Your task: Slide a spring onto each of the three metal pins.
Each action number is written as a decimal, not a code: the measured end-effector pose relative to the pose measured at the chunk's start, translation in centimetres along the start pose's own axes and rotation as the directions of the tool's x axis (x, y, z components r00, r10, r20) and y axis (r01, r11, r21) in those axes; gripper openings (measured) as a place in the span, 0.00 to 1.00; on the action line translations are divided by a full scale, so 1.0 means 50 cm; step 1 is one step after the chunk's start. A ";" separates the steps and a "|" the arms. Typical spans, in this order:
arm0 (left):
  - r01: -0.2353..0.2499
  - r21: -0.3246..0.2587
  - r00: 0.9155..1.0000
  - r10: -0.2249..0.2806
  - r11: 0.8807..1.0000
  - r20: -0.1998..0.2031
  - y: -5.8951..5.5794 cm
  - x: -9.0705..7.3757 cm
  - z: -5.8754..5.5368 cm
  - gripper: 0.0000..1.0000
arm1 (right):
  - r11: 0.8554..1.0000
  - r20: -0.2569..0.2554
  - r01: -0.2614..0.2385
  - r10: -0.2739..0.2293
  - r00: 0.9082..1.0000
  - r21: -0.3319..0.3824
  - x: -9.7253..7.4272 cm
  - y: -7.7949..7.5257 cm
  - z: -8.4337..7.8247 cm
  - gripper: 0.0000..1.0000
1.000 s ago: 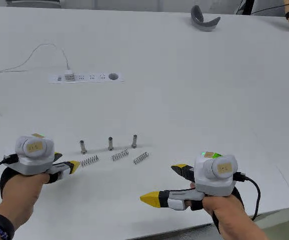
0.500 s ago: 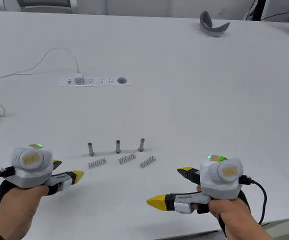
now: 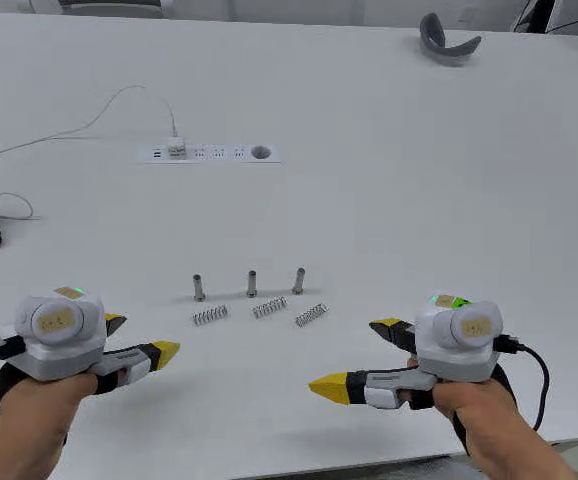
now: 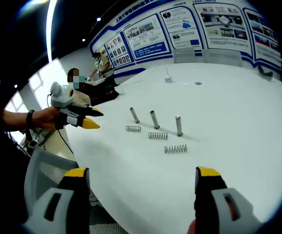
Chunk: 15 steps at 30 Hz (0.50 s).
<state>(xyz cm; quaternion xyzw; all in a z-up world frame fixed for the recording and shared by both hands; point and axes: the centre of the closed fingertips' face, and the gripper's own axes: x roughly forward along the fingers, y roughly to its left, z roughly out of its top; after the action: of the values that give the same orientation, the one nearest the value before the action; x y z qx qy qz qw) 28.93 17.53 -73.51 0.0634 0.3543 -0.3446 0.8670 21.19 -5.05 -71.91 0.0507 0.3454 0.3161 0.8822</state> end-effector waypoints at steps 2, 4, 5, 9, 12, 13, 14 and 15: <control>0.002 0.011 1.000 -0.002 1.000 -0.004 -0.002 -0.004 -0.002 0.58 | 1.000 0.000 -0.004 0.004 1.000 0.002 0.002 -0.001 0.001 0.90; 0.004 0.008 1.000 -0.004 1.000 0.000 -0.002 -0.009 -0.003 0.59 | 1.000 0.000 -0.001 0.001 1.000 -0.006 0.003 -0.002 0.002 0.91; 0.006 0.003 1.000 -0.006 1.000 0.004 -0.003 -0.012 -0.003 0.60 | 1.000 -0.005 -0.001 0.001 1.000 -0.007 0.005 -0.002 0.001 0.91; 0.024 0.016 1.000 -0.024 1.000 -0.005 -0.012 -0.021 -0.009 0.66 | 1.000 -0.015 -0.010 0.010 1.000 -0.002 0.008 0.001 -0.002 0.91; 0.028 0.018 1.000 -0.028 0.999 -0.004 -0.015 -0.028 -0.010 0.67 | 1.000 -0.019 -0.015 0.015 1.000 -0.003 0.010 0.003 -0.005 0.91; 0.029 0.010 1.000 -0.029 1.000 0.000 -0.015 -0.029 -0.010 0.68 | 1.000 -0.021 -0.016 0.016 1.000 -0.004 0.010 0.003 -0.005 0.91; 0.030 0.003 1.000 -0.030 1.000 0.003 -0.016 -0.033 -0.012 0.68 | 1.000 -0.022 -0.016 0.016 1.000 -0.005 0.010 0.003 -0.006 0.91; 0.030 0.001 1.000 -0.030 1.000 0.006 -0.017 -0.035 -0.012 0.69 | 1.000 -0.021 -0.017 0.017 1.000 -0.005 0.010 0.004 -0.006 0.91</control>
<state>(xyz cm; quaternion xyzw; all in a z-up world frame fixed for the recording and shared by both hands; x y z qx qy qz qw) 27.11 18.06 -72.70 0.0574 0.3525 -0.3581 0.8627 21.20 -4.64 -72.37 0.0479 0.3532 0.3249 0.8760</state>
